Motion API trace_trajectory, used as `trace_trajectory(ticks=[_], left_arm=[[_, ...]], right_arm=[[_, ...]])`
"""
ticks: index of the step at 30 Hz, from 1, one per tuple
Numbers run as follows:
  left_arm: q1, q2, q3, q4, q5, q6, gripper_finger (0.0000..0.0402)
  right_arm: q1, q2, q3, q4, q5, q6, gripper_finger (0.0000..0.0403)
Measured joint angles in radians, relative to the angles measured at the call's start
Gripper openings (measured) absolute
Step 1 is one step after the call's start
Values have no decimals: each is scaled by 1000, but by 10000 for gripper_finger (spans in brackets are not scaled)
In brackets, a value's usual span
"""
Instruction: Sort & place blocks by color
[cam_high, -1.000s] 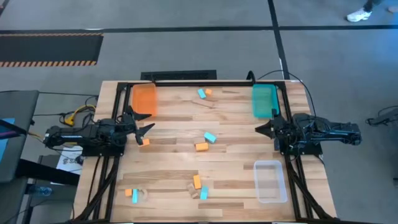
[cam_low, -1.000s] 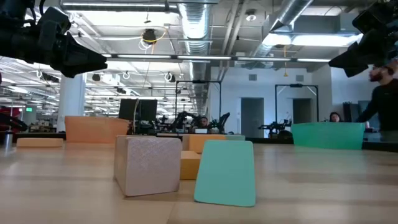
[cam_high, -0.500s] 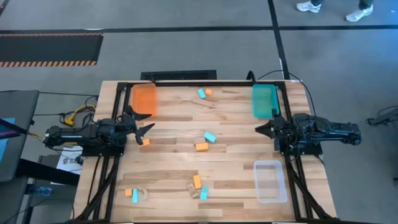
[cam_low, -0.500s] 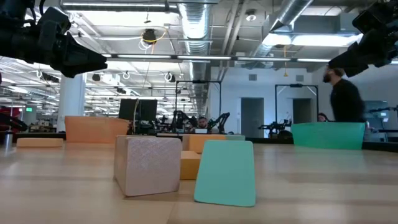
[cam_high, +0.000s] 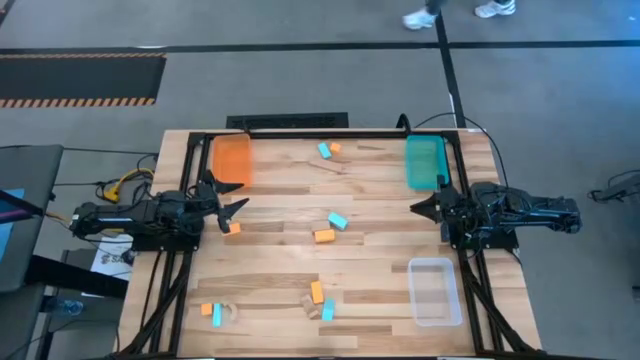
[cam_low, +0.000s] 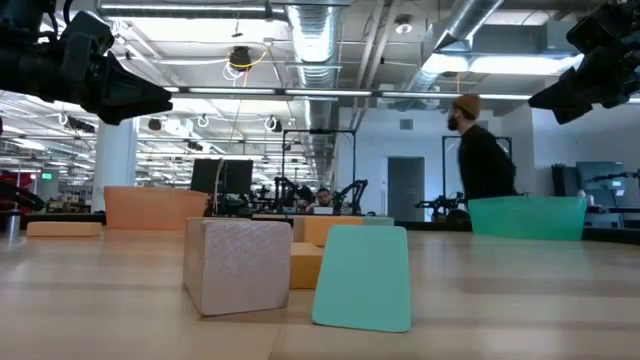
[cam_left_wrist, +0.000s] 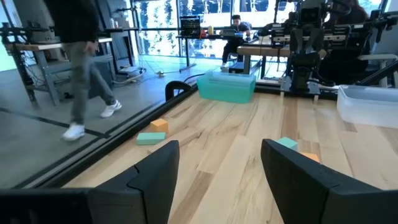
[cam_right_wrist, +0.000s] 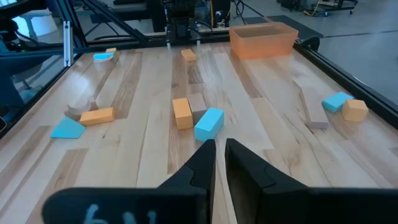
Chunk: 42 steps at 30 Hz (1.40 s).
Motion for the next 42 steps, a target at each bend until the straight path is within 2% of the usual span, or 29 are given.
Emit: trace_trajectory(ticks=[36, 39, 42], left_arm=[[0, 0, 0, 0, -2, 12, 217], [0, 0, 0, 1, 33, -87, 217], [0, 0, -3, 15, 112, -304, 217]], right_arm=[[-1, 0, 0, 2, 0, -8, 64], [-1, 0, 0, 0, 0, -8, 64], [-1, 0, 0, -3, 0, -8, 64]])
